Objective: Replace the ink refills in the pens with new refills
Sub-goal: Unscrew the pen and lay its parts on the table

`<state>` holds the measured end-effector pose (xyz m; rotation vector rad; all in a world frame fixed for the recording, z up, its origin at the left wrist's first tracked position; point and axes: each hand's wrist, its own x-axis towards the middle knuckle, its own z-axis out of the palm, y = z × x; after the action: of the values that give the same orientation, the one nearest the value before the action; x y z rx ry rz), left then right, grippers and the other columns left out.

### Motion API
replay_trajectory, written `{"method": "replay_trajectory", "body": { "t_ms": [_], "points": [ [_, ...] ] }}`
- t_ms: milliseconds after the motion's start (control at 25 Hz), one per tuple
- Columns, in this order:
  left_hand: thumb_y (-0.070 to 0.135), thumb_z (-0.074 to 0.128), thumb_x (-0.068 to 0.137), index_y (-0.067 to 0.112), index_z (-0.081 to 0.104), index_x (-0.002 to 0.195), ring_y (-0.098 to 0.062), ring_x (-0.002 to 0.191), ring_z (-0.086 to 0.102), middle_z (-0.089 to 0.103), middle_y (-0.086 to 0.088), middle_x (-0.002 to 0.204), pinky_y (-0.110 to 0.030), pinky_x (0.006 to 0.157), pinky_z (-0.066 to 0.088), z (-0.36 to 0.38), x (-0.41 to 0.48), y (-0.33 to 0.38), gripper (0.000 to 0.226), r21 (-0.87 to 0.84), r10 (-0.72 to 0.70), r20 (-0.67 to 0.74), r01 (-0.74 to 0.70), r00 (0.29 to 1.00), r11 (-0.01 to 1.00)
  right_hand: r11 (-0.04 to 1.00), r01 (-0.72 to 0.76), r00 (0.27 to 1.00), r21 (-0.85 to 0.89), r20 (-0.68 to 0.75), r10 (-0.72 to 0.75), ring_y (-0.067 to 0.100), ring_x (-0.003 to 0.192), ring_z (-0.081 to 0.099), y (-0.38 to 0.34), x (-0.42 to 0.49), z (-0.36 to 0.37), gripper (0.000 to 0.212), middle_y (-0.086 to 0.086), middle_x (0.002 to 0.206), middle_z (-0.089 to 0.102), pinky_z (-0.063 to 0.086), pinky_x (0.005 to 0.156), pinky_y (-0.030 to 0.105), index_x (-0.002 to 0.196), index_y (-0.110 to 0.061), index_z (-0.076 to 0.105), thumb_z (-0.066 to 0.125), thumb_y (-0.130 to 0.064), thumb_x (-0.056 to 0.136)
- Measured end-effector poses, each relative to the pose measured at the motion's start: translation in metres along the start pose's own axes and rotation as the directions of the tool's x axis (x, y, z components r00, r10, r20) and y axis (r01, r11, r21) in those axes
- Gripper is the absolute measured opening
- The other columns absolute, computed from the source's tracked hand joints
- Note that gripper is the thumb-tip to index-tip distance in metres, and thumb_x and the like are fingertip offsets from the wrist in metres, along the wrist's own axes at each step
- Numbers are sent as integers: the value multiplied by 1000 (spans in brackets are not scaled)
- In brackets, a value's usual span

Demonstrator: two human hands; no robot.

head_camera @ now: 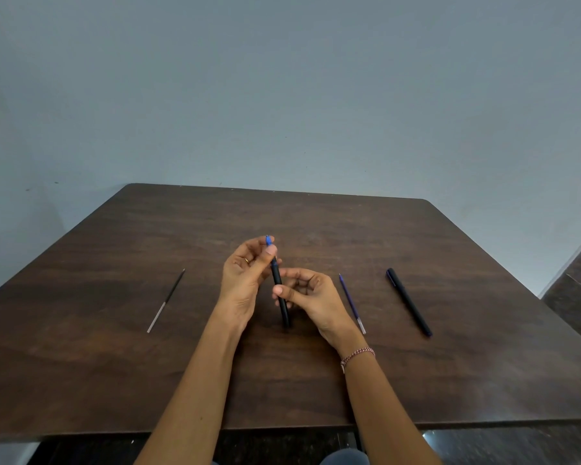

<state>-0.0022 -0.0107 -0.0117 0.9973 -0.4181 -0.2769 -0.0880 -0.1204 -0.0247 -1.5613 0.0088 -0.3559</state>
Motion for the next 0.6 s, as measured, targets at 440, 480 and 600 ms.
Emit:
{"method": "replay_trajectory", "body": {
  "t_ms": [440,480,600],
  "points": [
    [4,64,79,18,68,100,-8,89,64,72,9,93,-26,80,52,-1,0,4,25,5,-3,-11,3,1000,1000,1000,0,1000,-19,-5,-1,7,68,69,0,0,0,28,-1,74,73,52,62,16,103,-26,67,73,-9,81],
    [7,67,76,19,67,100,-7,88,62,70,11,90,-27,83,51,-1,-1,4,26,8,-1,-18,1,1000,1000,1000,2,1000,-21,-2,-2,7,69,69,-1,0,0,31,-1,74,73,52,62,16,106,-26,67,73,-9,81],
    [18,60,83,20,67,107,-11,90,65,71,5,89,-29,84,50,-1,-1,3,25,-16,-47,25,47,999,999,1000,9,1000,-27,3,-9,8,73,69,-1,1,-1,37,-1,77,74,51,64,17,114,-28,64,72,-10,82]
  ]
}}
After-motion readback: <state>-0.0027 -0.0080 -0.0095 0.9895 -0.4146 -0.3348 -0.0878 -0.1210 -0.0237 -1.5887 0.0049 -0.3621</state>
